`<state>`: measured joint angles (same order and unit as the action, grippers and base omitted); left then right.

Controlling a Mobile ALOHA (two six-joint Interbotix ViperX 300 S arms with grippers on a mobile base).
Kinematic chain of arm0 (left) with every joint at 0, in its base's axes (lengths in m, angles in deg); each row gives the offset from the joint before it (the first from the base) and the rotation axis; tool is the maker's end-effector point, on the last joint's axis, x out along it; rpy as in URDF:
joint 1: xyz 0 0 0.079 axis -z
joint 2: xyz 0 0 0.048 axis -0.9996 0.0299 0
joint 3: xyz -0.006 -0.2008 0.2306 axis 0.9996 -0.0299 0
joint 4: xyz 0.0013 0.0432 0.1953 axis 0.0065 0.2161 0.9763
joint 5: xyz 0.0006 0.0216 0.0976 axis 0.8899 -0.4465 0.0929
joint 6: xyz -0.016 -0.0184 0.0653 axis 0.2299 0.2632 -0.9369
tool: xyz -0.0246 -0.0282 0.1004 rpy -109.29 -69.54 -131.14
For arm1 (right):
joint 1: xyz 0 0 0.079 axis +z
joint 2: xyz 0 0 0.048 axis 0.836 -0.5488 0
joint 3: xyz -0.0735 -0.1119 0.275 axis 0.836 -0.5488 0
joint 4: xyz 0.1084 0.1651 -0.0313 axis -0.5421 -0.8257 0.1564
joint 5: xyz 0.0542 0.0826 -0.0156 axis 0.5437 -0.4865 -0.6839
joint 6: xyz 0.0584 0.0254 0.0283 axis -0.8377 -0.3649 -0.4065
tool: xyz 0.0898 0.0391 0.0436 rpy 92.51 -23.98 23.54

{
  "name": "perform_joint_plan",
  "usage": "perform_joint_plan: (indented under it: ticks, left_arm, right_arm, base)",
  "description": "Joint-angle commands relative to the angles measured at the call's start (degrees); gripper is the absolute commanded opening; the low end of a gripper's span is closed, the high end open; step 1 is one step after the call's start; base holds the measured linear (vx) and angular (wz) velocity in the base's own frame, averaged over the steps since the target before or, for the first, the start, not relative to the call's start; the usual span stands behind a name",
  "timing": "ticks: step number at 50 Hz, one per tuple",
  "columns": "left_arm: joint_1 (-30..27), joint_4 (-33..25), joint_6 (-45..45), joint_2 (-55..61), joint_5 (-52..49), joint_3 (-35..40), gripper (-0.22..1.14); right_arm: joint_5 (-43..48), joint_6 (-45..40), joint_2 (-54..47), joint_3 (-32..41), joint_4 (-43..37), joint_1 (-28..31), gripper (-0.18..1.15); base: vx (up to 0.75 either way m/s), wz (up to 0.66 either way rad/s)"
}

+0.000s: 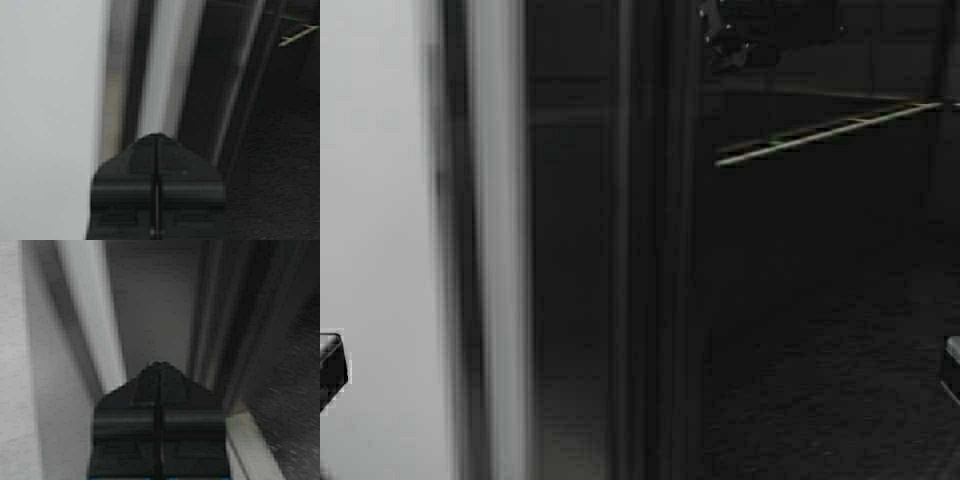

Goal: Navigate to elevator, push the call button, then enter the elevator

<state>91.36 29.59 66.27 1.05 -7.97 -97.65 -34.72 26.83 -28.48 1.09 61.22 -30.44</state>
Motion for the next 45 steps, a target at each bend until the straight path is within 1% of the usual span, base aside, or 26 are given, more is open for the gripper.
perform_joint_plan:
  ticks: [1,24,32,39,45]
  left_arm:
    - [-0.09,0.18,-0.26,0.35,0.62,1.14,0.02]
    - [-0.09,0.35,-0.35,-0.97,0.62,1.14,0.02]
    - [-0.09,0.0,-0.44,-1.93,0.53,-0.35,0.02]
    - [-0.09,0.18,-1.05,-1.76,0.7,0.97,0.02]
    - [-0.09,0.09,-1.41,-0.44,0.7,1.05,0.02]
  right_arm:
    - [0.53,-0.09,-0.53,1.58,-0.09,0.09,0.05]
    - [0.62,-0.09,-0.7,2.46,-0.09,0.35,0.05]
    - [0.7,0.0,-0.88,2.46,-0.09,0.7,0.05]
    - [1.41,0.0,-0.53,2.9,-0.09,0.97,0.05]
    - [1.41,0.26,0.09,2.99,-0.09,0.88,0.05]
  base:
    - [0.43,-0.47]
    - [0.45,-0.51]
    - [0.45,-0.57]
    - [0.45,-0.56]
    - [0.43,-0.34]
